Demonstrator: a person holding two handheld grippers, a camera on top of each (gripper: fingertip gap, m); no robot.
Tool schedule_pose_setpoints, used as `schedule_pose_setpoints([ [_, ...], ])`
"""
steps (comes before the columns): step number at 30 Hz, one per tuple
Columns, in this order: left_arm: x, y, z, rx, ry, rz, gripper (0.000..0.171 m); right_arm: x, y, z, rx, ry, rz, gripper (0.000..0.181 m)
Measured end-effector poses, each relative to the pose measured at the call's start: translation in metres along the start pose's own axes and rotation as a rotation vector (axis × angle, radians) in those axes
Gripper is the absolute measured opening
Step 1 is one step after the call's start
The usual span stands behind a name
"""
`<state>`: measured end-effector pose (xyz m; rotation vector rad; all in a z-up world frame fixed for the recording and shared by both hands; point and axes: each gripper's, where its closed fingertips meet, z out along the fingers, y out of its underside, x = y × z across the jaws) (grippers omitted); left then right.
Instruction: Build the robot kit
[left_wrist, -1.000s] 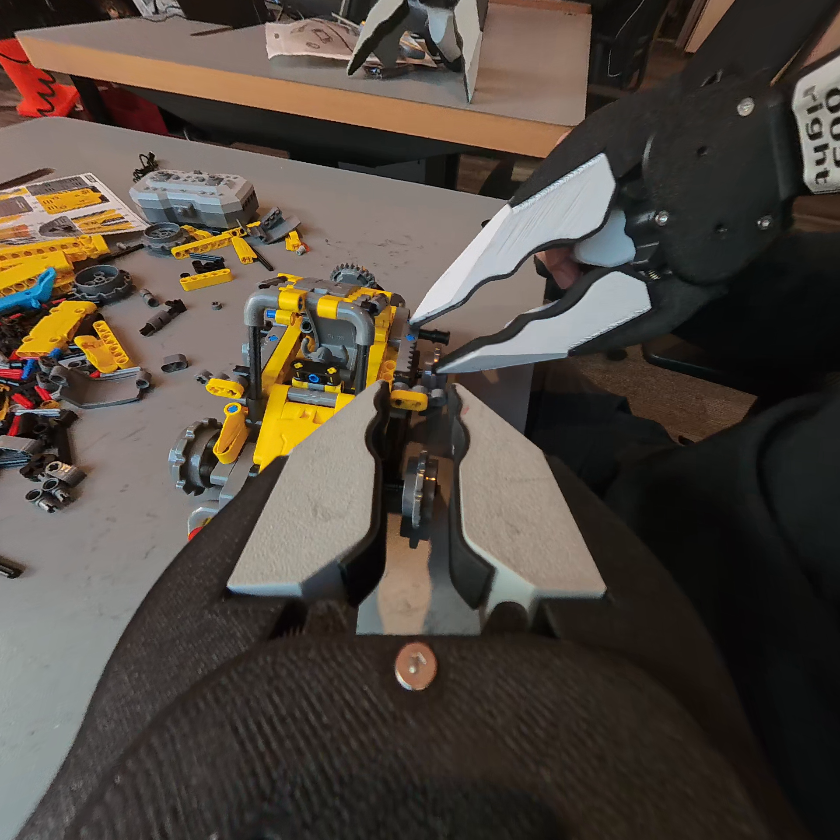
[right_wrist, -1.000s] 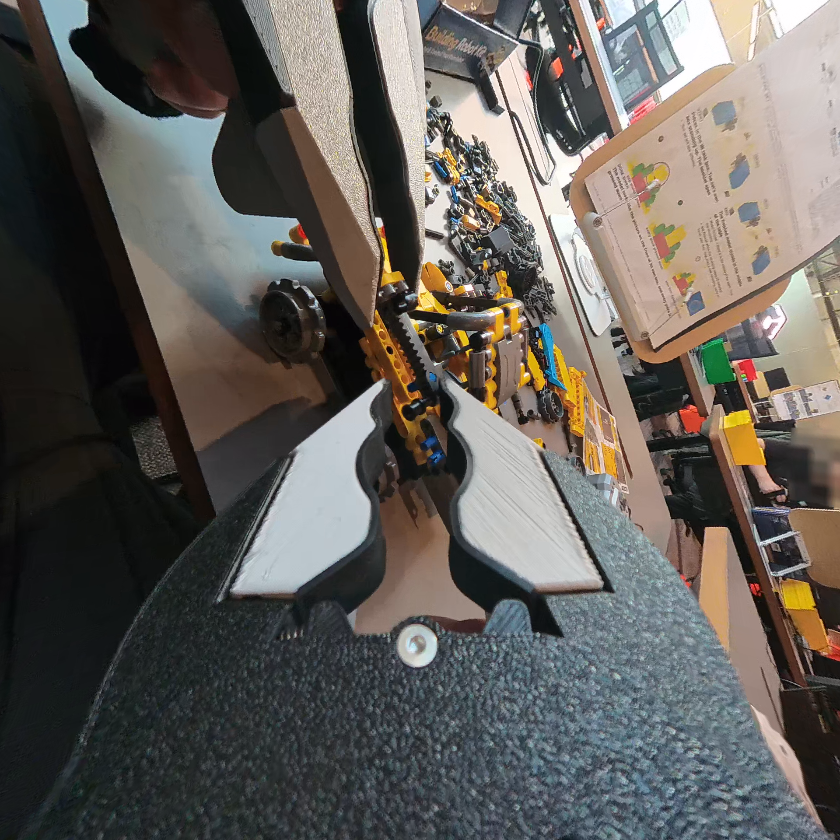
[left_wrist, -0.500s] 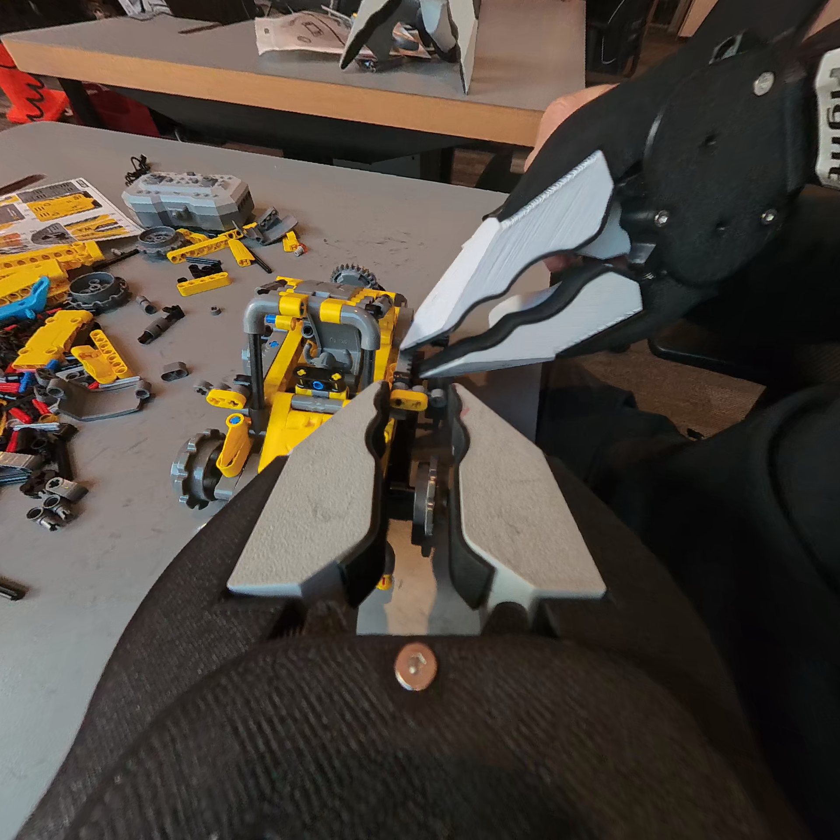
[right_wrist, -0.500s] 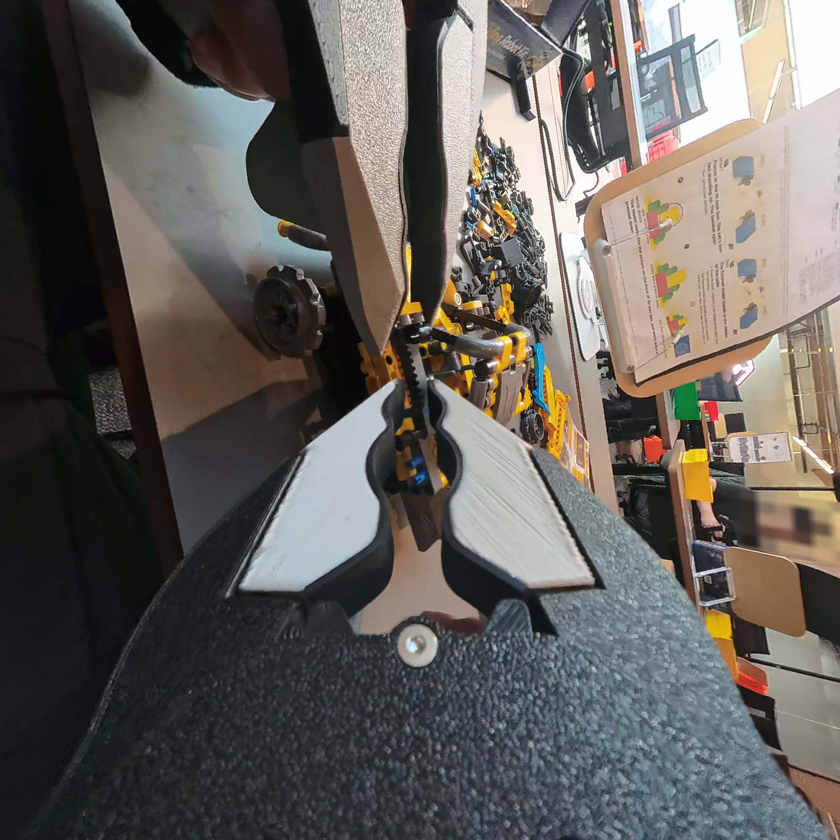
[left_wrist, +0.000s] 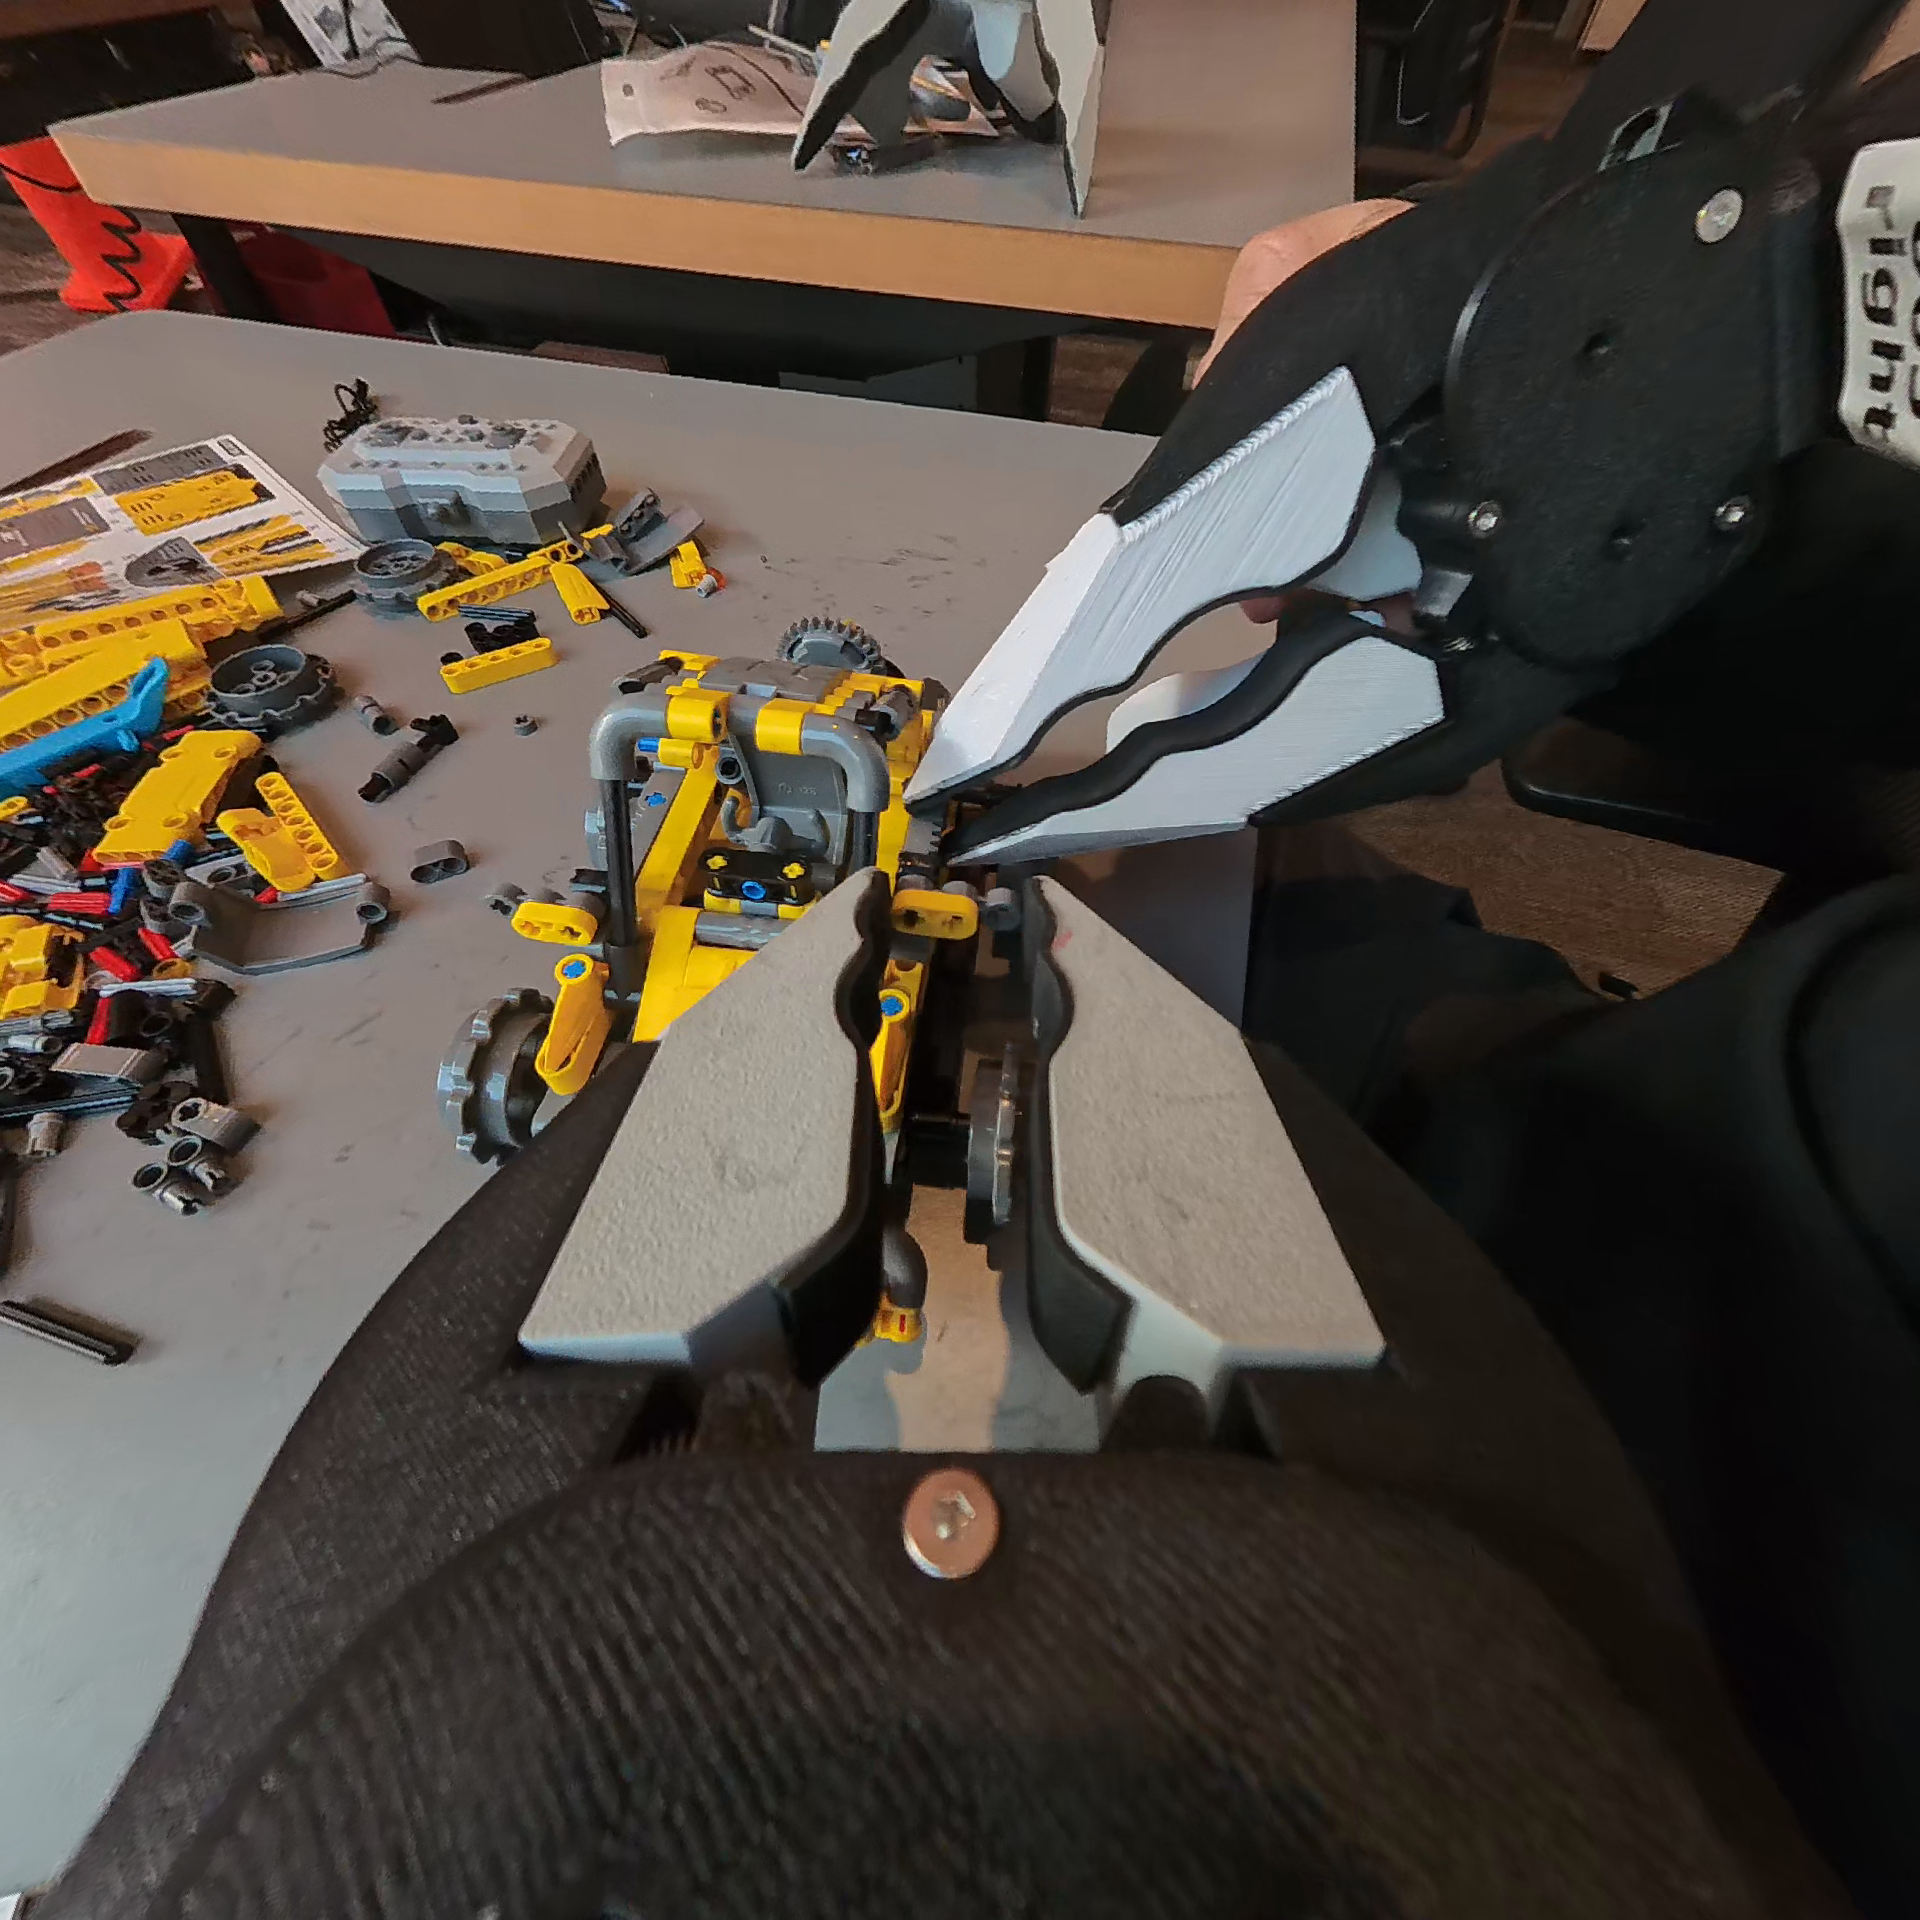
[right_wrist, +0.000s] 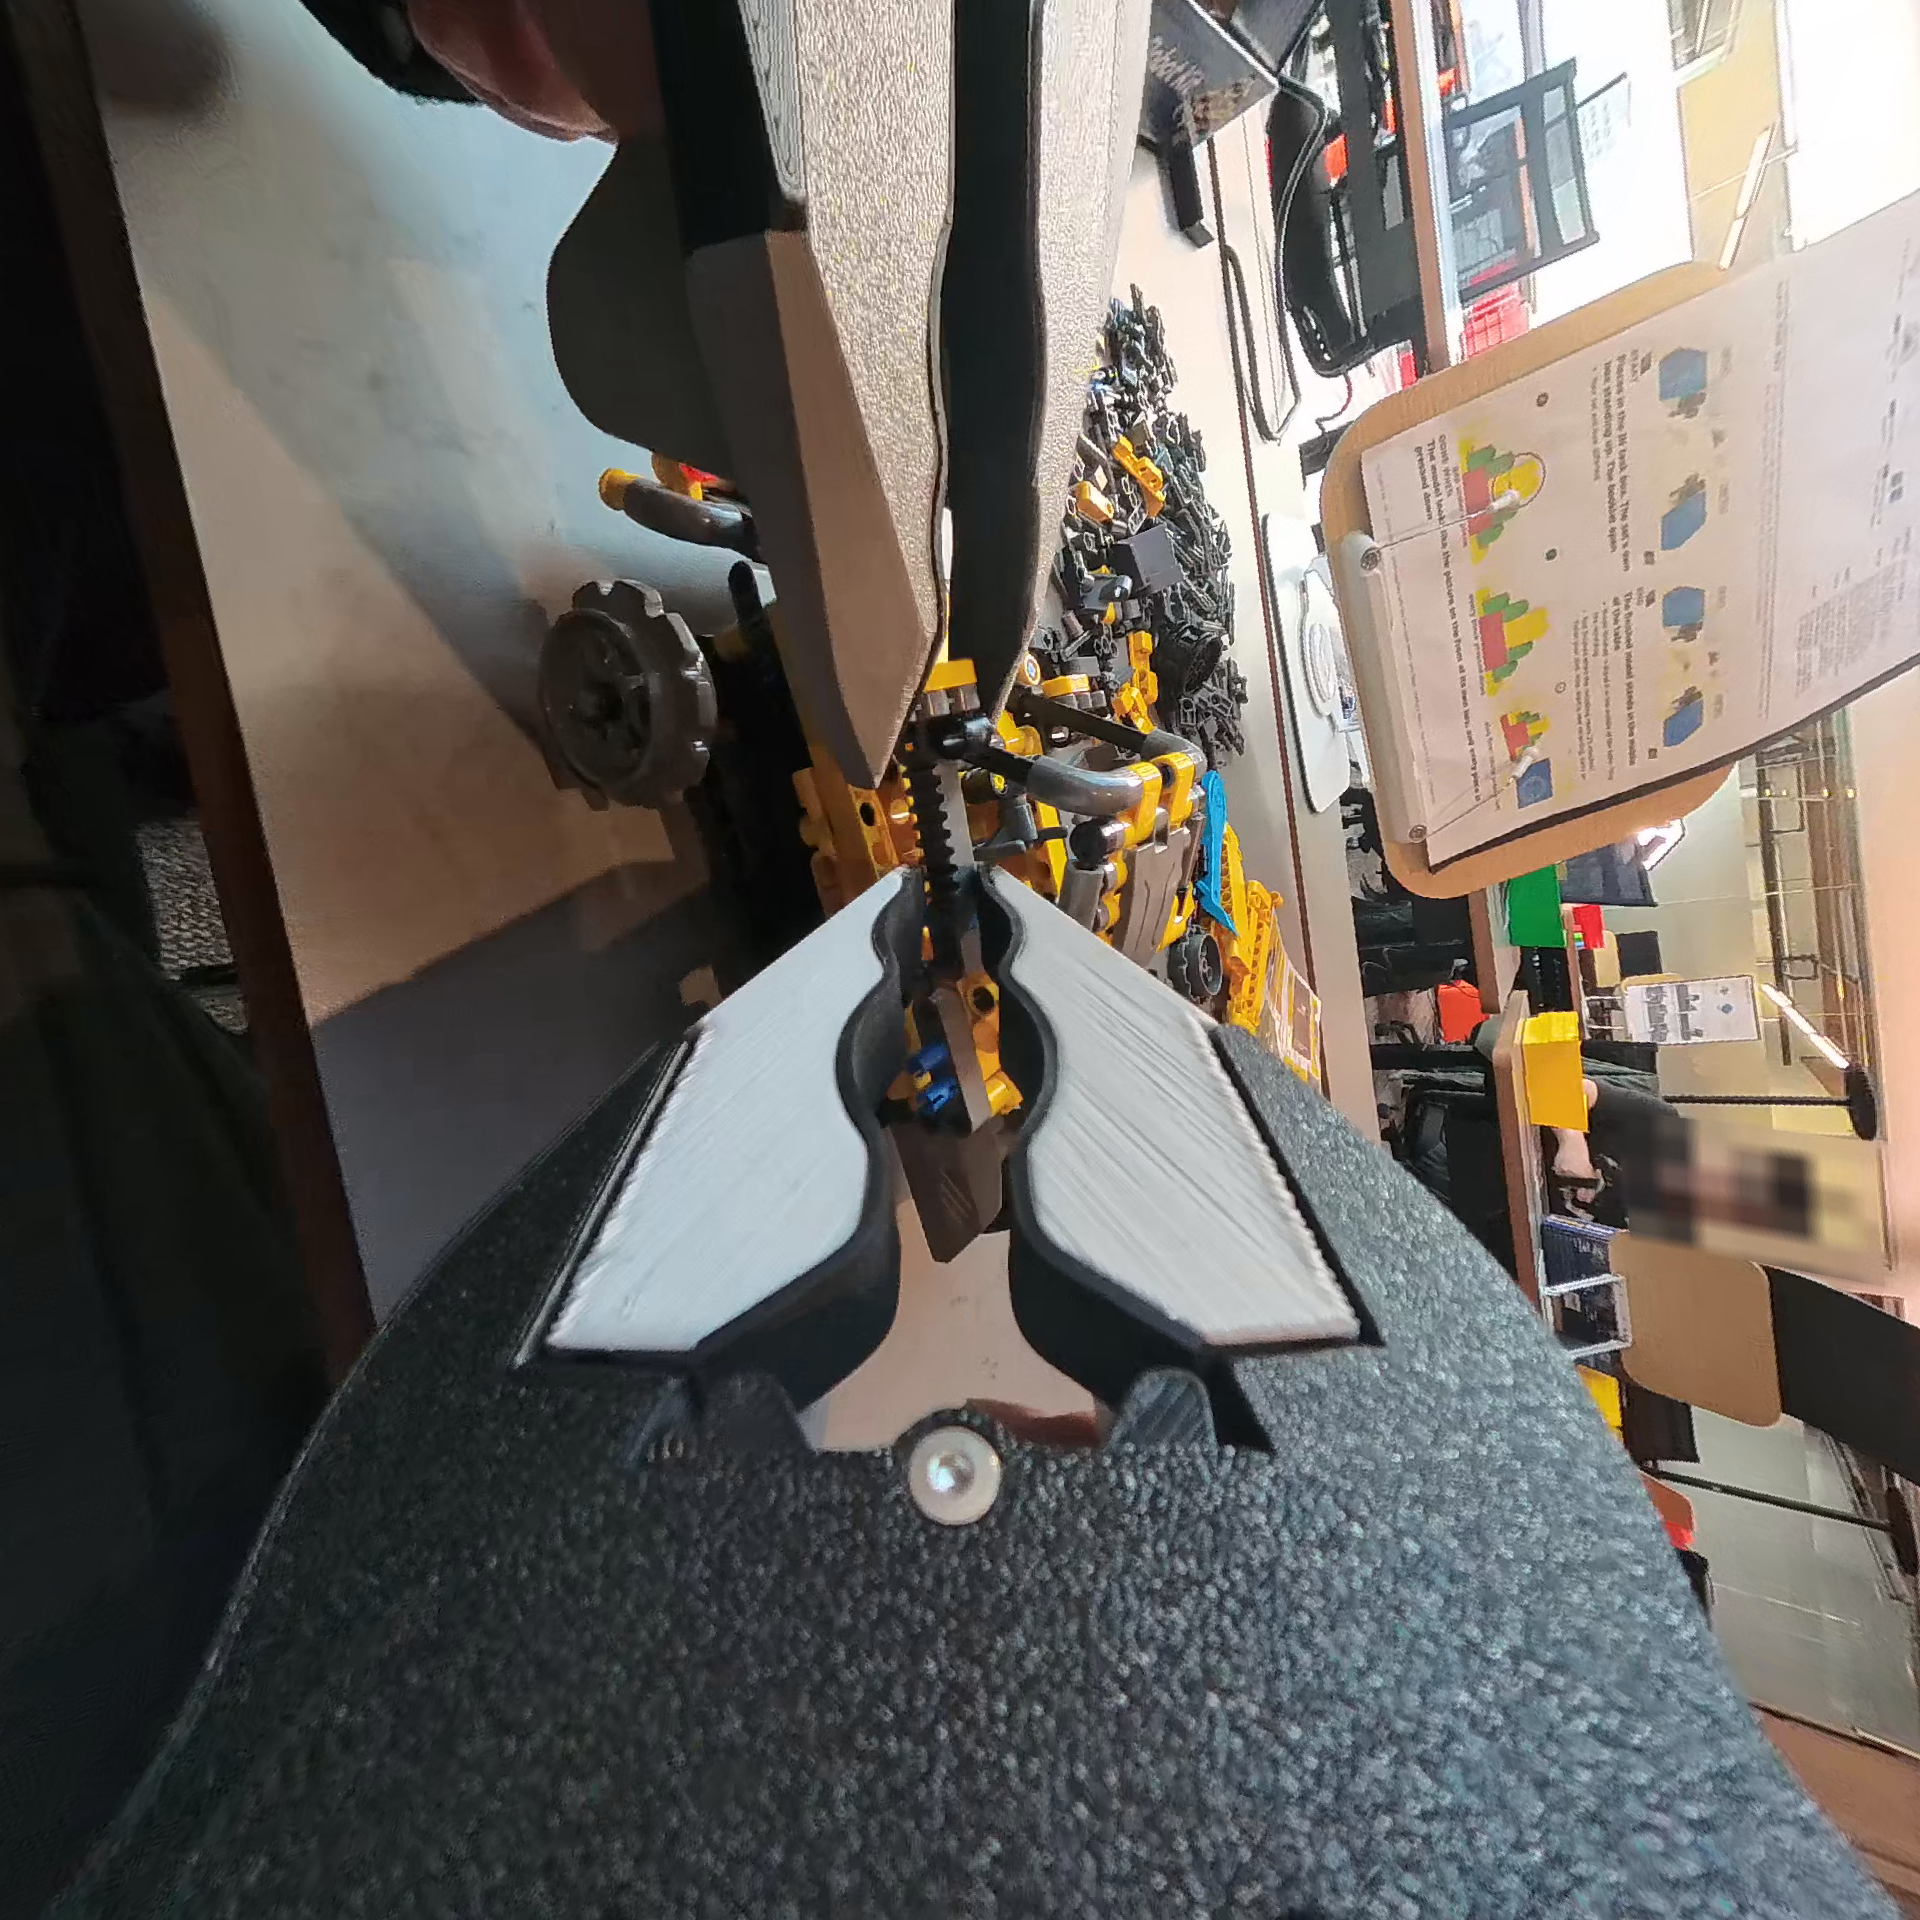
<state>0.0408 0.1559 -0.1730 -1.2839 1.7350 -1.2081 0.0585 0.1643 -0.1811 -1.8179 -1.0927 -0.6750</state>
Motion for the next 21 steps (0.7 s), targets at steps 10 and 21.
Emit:
schedule_pose_setpoints([
  [10,0.0020,0.0045,0.0044,-0.017,0.010,-0.020,0.023,-0.0024,0.0045,-0.0011,-0.018,-0.006,-0.018,0.009],
  [21,-0.0016,0.0060,-0.0010,-0.046,-0.010,-0.005,0.023,-0.0016,0.0048,0.0006,-0.027,-0.004,-0.004,0.009],
])
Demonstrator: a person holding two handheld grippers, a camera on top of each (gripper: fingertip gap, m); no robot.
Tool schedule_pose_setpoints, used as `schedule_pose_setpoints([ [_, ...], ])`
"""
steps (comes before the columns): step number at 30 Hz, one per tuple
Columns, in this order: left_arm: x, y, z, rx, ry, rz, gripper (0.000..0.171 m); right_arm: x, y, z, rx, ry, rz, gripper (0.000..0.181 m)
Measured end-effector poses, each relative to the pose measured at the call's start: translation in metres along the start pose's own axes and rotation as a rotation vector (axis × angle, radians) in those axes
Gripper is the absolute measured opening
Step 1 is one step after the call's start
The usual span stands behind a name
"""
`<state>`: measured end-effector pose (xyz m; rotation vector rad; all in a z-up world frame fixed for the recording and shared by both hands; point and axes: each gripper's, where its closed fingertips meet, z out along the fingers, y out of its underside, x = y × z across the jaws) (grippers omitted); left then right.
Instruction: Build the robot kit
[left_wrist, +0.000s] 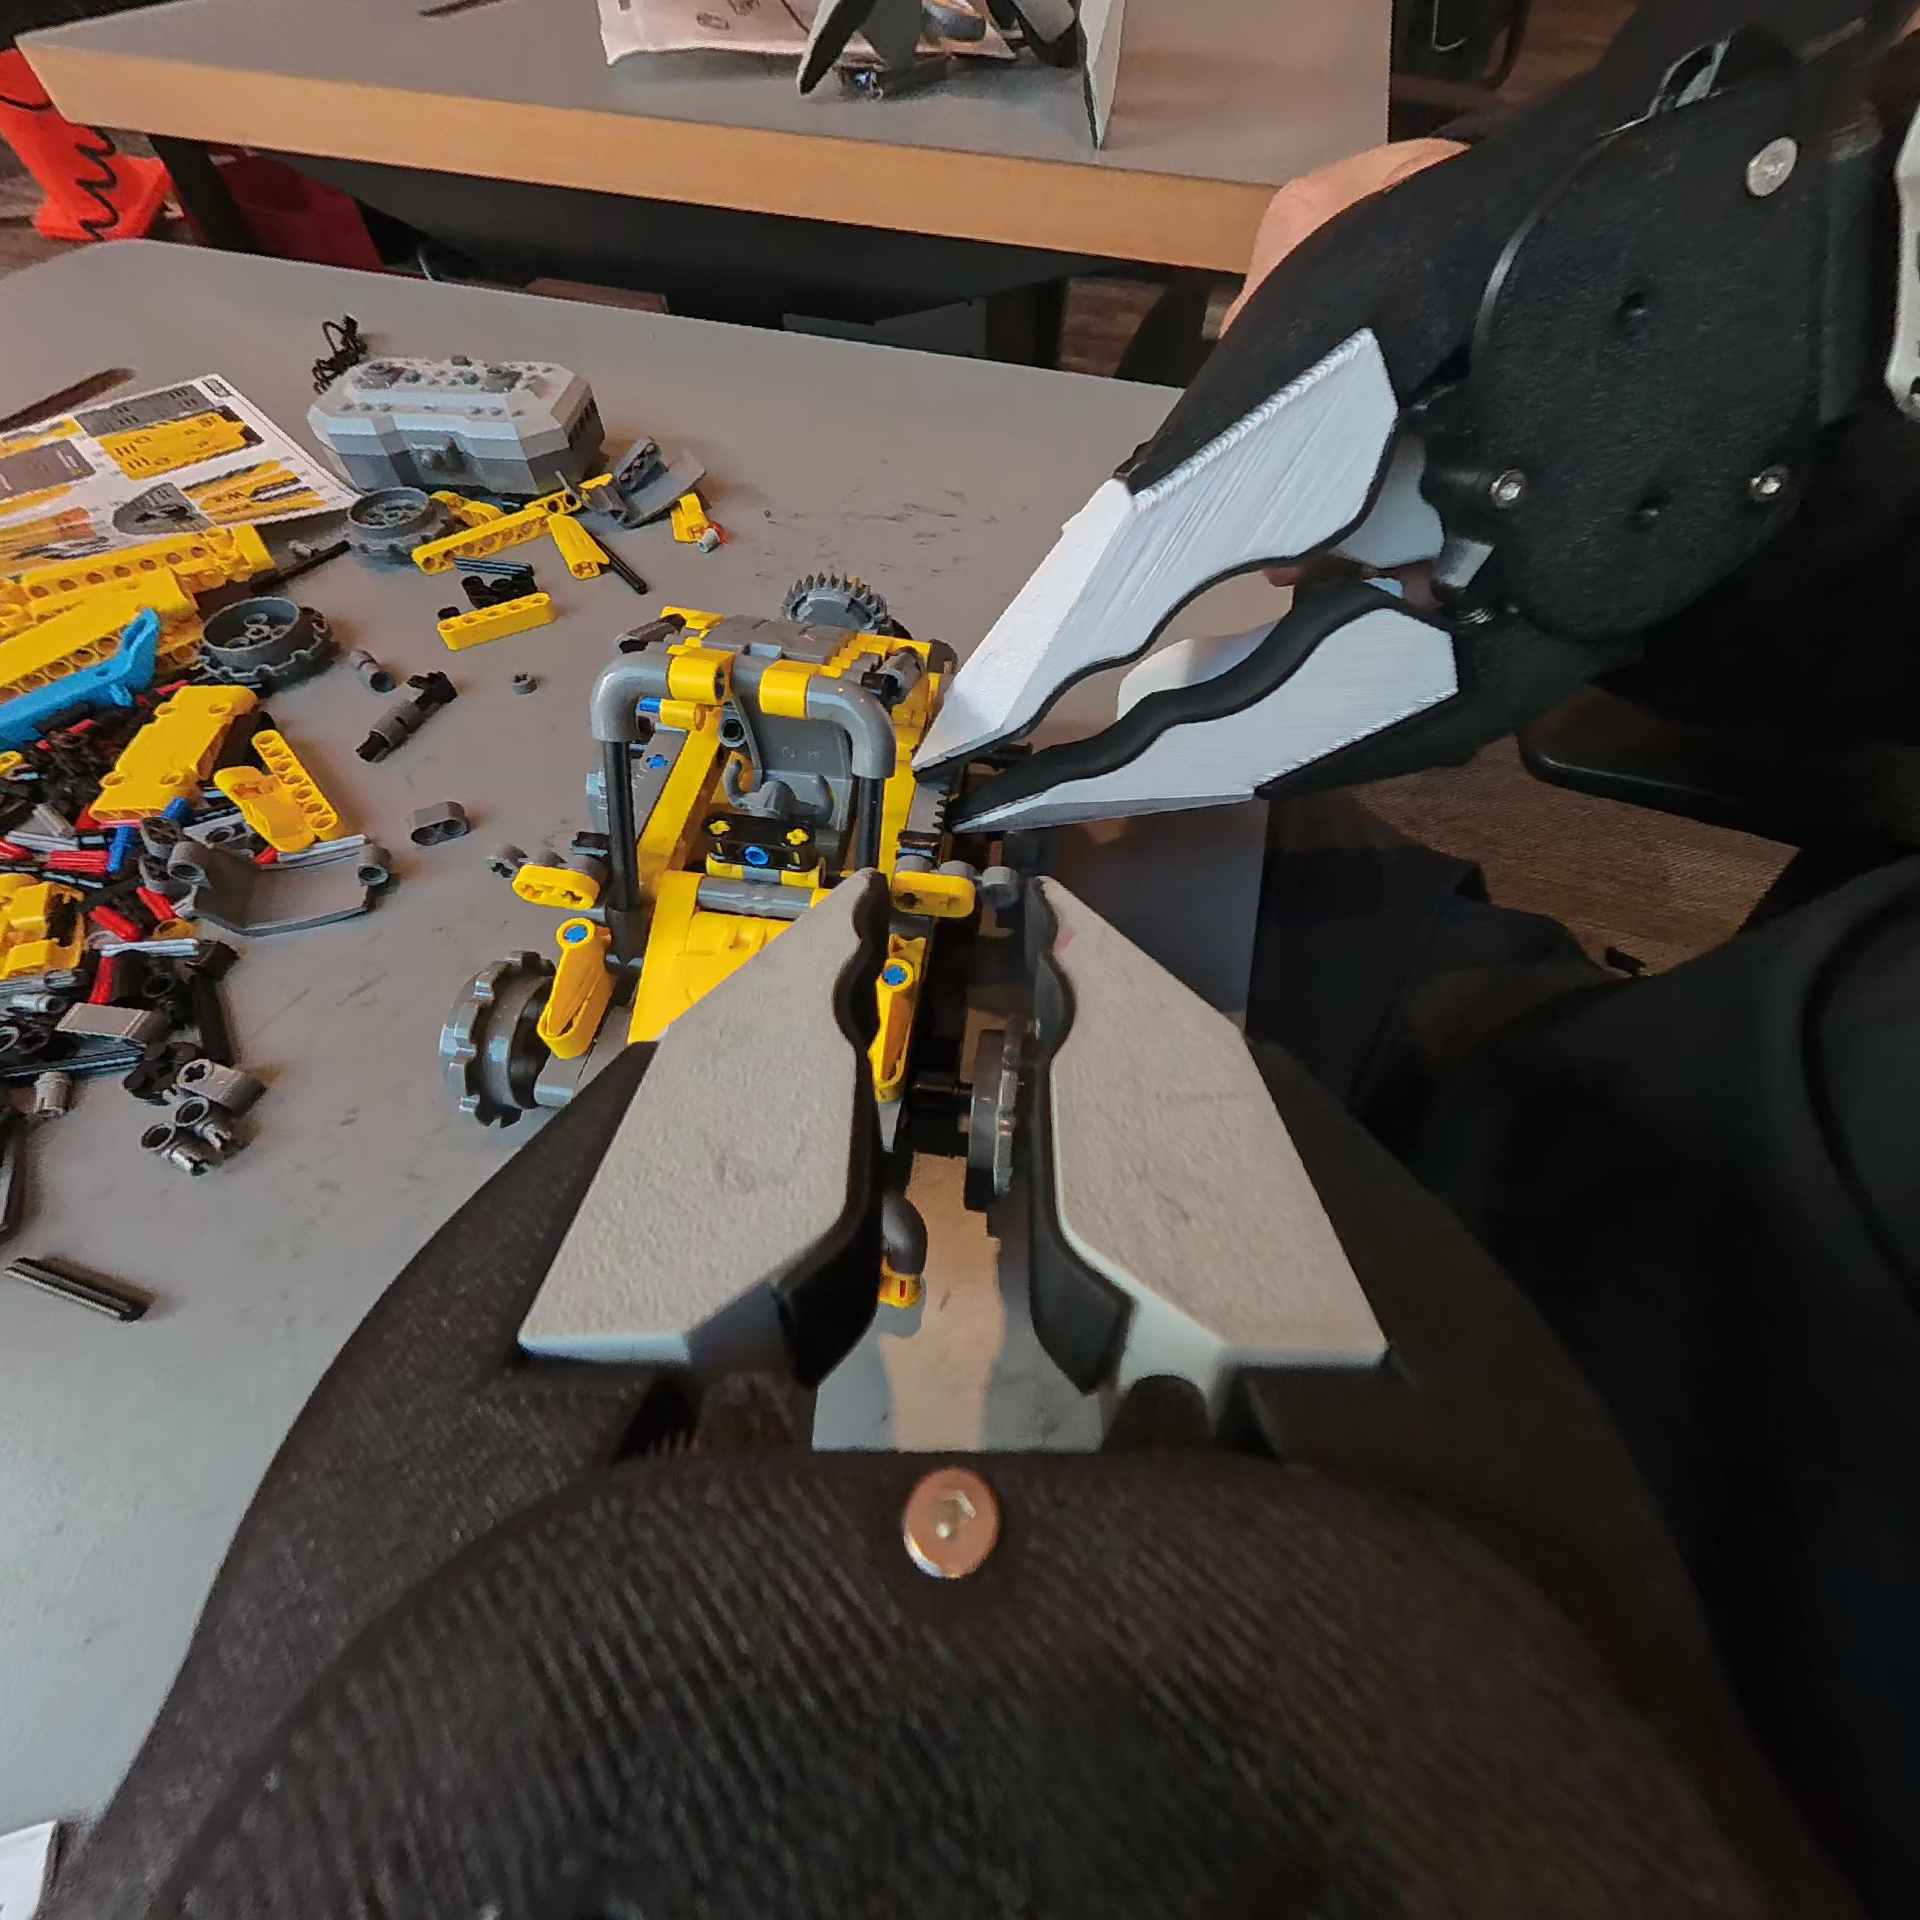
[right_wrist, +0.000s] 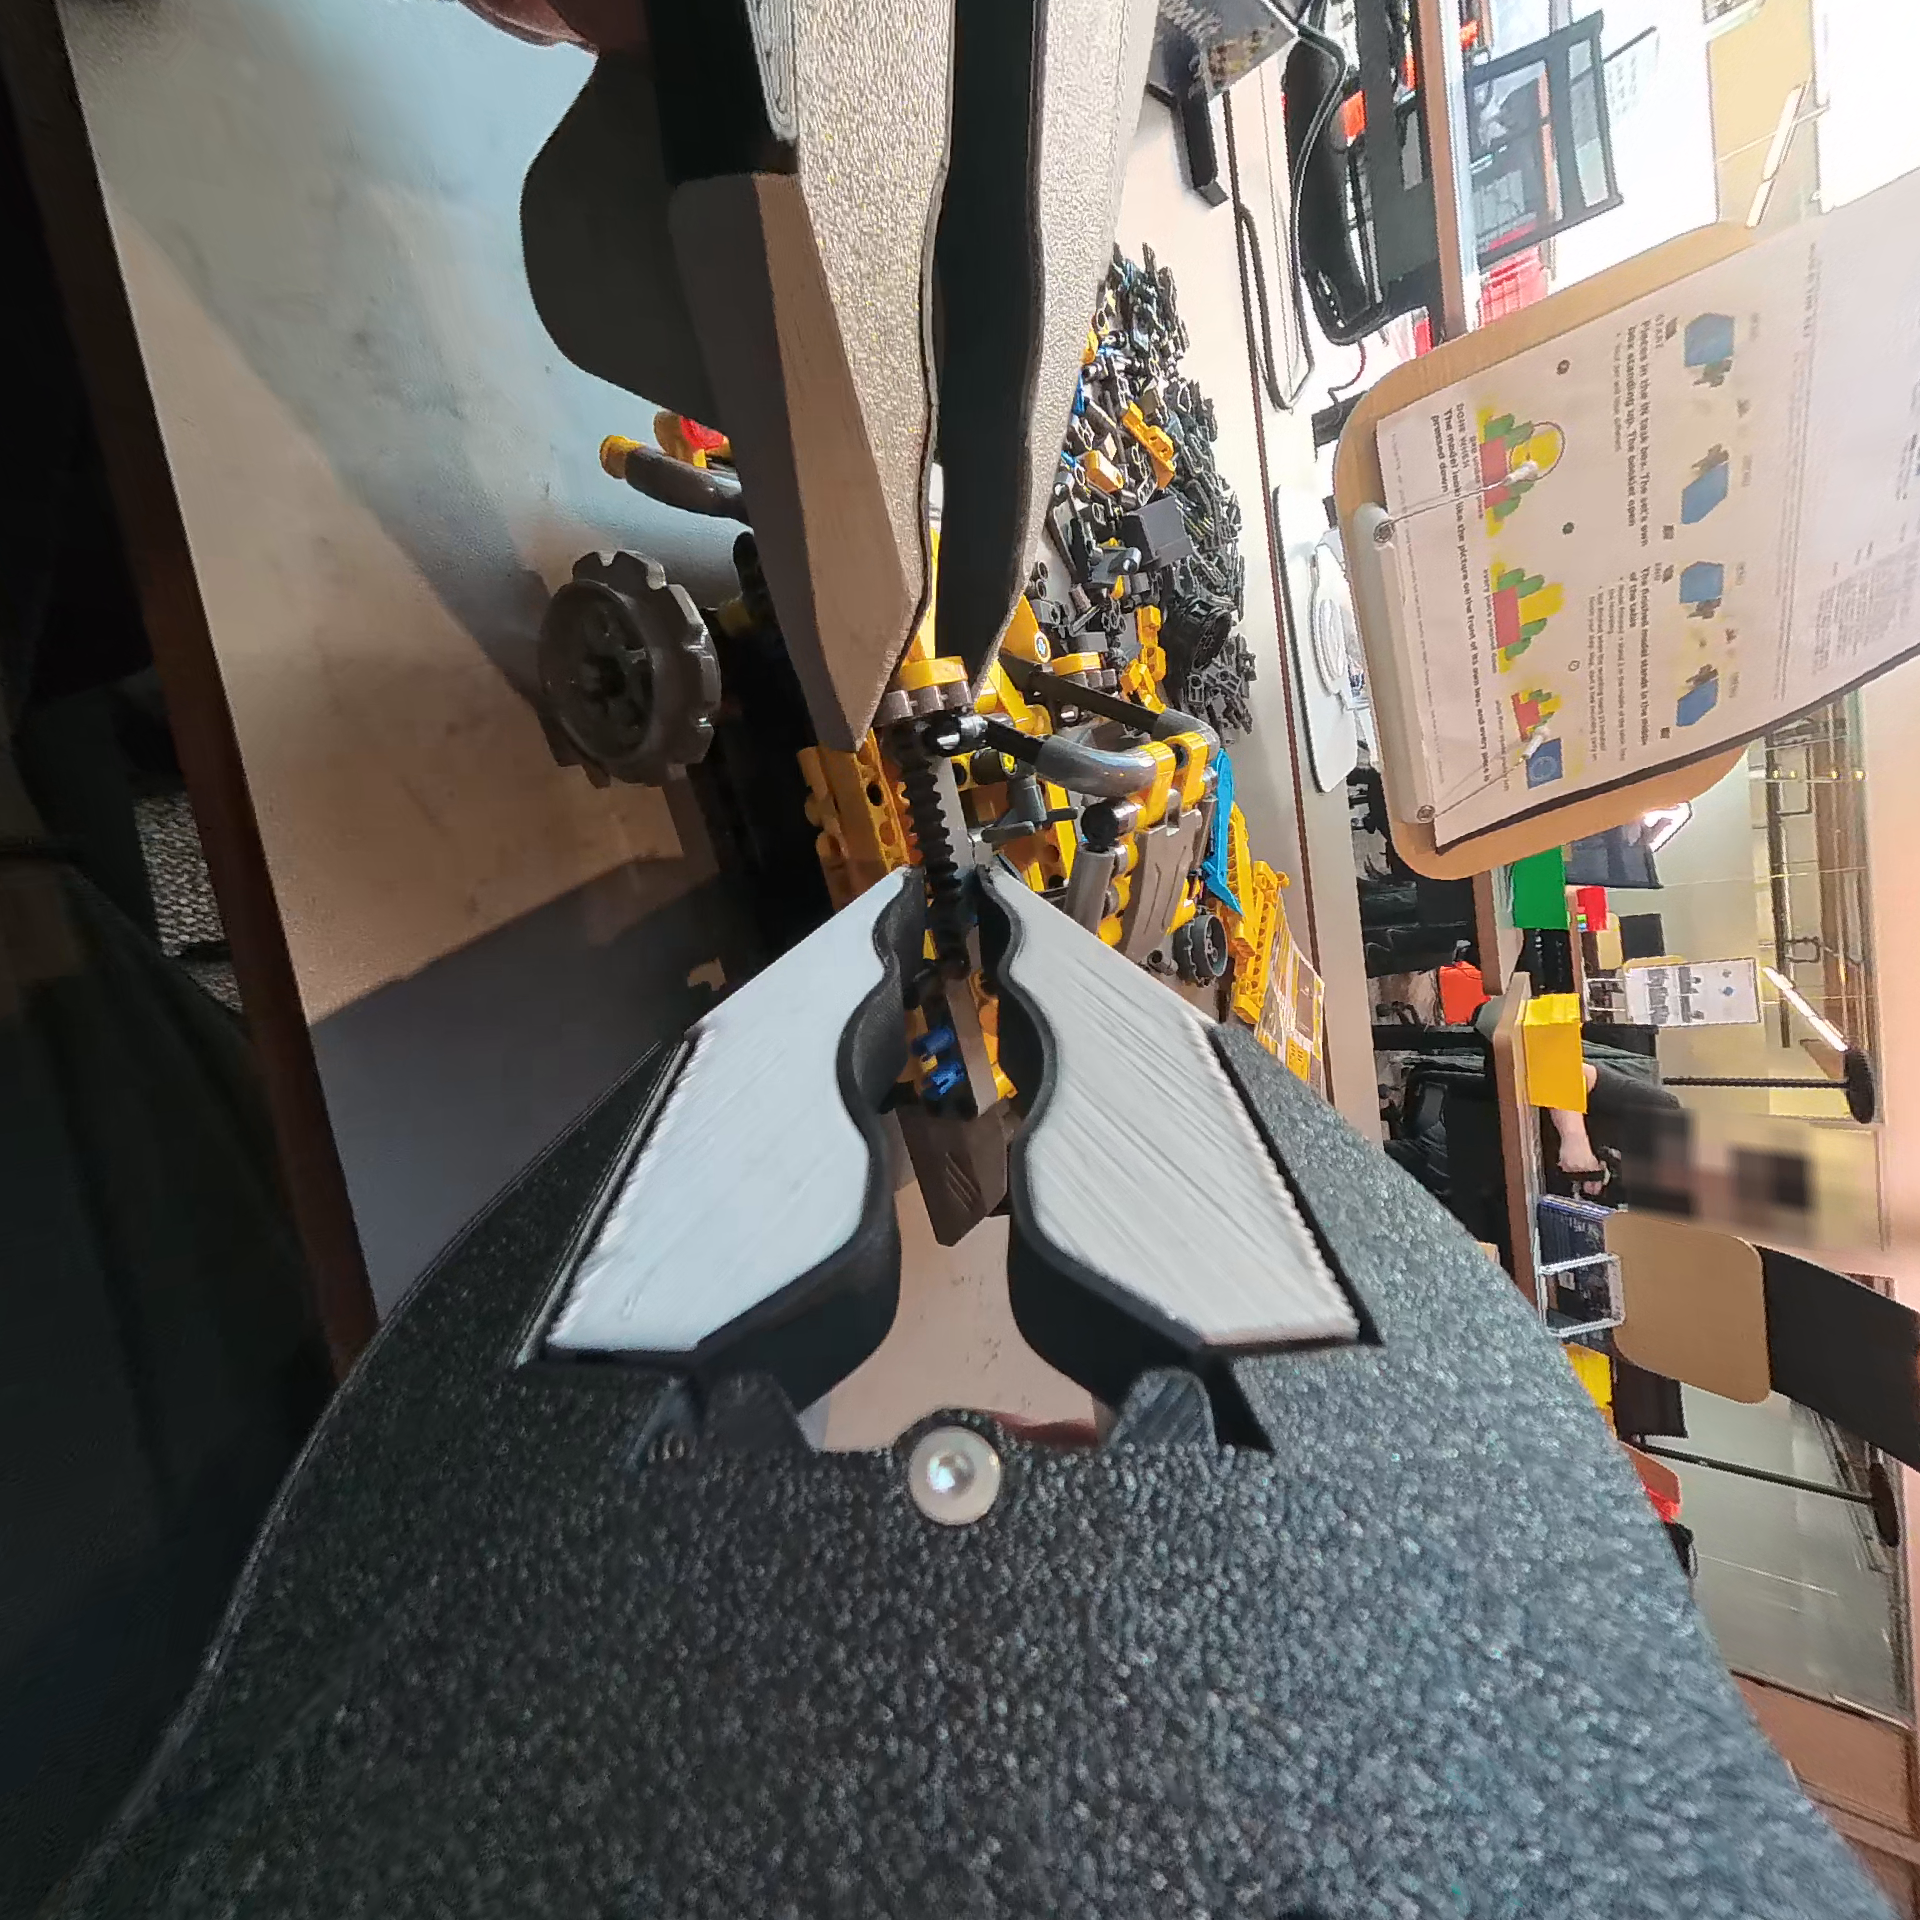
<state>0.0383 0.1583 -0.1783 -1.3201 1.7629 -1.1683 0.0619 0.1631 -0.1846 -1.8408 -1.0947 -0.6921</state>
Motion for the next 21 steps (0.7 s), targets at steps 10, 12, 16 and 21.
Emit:
schedule_pose_setpoints([
  [10,-0.0024,0.0037,-0.0013,-0.010,-0.006,0.004,0.023,-0.0014,-0.0028,0.0018,-0.005,0.000,-0.013,0.009],
  [12,-0.0025,0.0036,-0.0012,-0.006,-0.005,-0.001,0.023,-0.0011,-0.0026,0.0022,-0.007,0.001,-0.017,0.009],
  [16,-0.0026,0.0028,0.0003,-0.007,-0.015,0.010,0.022,-0.0004,-0.0007,0.0021,-0.009,0.004,-0.020,0.010],
  [21,-0.0015,0.0018,0.0011,-0.003,-0.028,0.046,0.023,0.0002,0.0003,0.0005,-0.016,0.010,-0.042,0.010],
])
